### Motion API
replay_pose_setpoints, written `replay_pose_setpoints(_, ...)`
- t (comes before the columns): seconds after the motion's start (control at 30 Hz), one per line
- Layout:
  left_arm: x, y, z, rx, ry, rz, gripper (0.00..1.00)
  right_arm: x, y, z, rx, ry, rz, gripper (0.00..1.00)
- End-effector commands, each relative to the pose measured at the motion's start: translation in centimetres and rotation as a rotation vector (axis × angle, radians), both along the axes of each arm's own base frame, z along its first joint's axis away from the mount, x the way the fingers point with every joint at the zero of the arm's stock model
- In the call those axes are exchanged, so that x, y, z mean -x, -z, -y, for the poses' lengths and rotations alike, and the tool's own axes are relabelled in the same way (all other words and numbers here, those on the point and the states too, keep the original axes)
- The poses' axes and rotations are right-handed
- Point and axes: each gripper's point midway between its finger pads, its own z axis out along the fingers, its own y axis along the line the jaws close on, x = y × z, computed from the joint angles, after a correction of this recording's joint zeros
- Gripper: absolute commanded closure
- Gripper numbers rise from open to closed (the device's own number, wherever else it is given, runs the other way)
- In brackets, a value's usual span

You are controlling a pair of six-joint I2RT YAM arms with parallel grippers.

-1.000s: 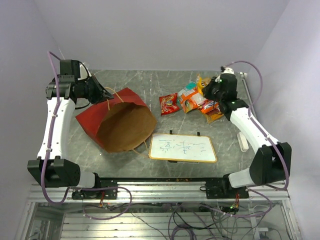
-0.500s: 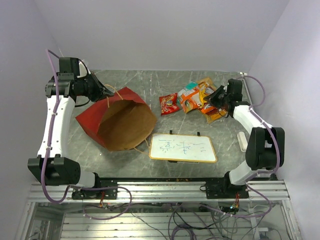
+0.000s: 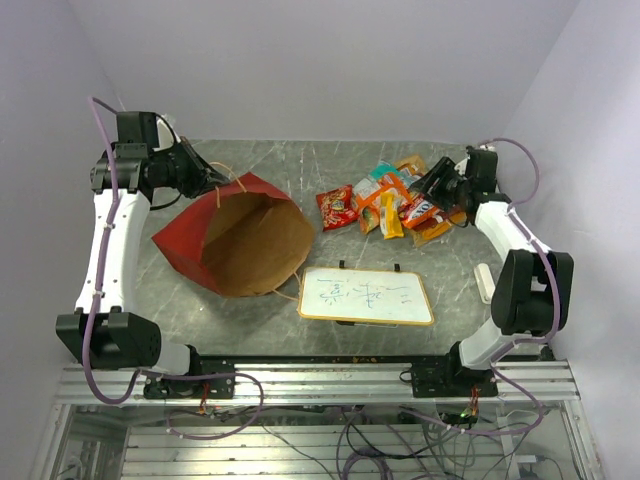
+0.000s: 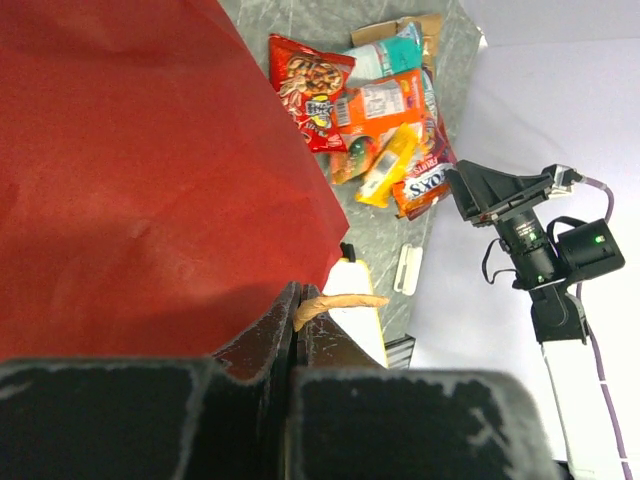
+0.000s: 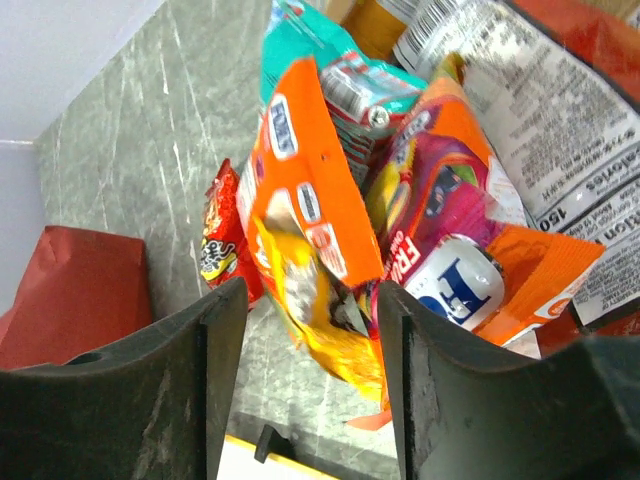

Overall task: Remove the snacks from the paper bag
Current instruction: Place the snack at the center of the board, then adjust the paper bag at the center of the board.

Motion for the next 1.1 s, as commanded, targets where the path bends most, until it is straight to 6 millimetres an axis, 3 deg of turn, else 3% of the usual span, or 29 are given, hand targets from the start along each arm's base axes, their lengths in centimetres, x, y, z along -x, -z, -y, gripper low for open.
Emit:
replay_pose_setpoints(0.0, -1.4, -3.1, 0.6, 0.065, 0.010, 0.090, 0.93, -0.4, -4.5, 0.7, 0.105, -0.051, 0.101, 0.44)
replay_pose_setpoints(0.17, -2.5, -4.3, 1.4, 0.142, 0.018, 0.119, 0.93, -0.4, -6.3, 0.2, 0.149, -0.092, 0.142, 0.40)
replay_pose_setpoints(0.47, -4.5, -7.4, 2.6, 0.299, 0.019, 0.166, 0.93, 0.2, -6.4, -2.6, 0.241, -0.201, 0.164, 0.39)
replay_pose_setpoints(0.77, -7.4, -14.7, 2.2, 0.537, -0.030, 0.301, 0.93, -0.2, -6.8, -4.2, 0.250, -0.247, 0.180, 0.39)
replay_pose_setpoints(0.93, -7.8, -18.6, 1.7, 0.735, -0.085, 0.370, 0.93, -0.3, -6.9, -5.0, 0.259, -0.268, 0.186, 0.39)
replay_pose_setpoints(1.07, -7.4, -17.9, 1.2, 0.850, -0.150, 0.342, 0.93, -0.4, -7.0, -5.7, 0.259, -0.282, 0.191, 0.39)
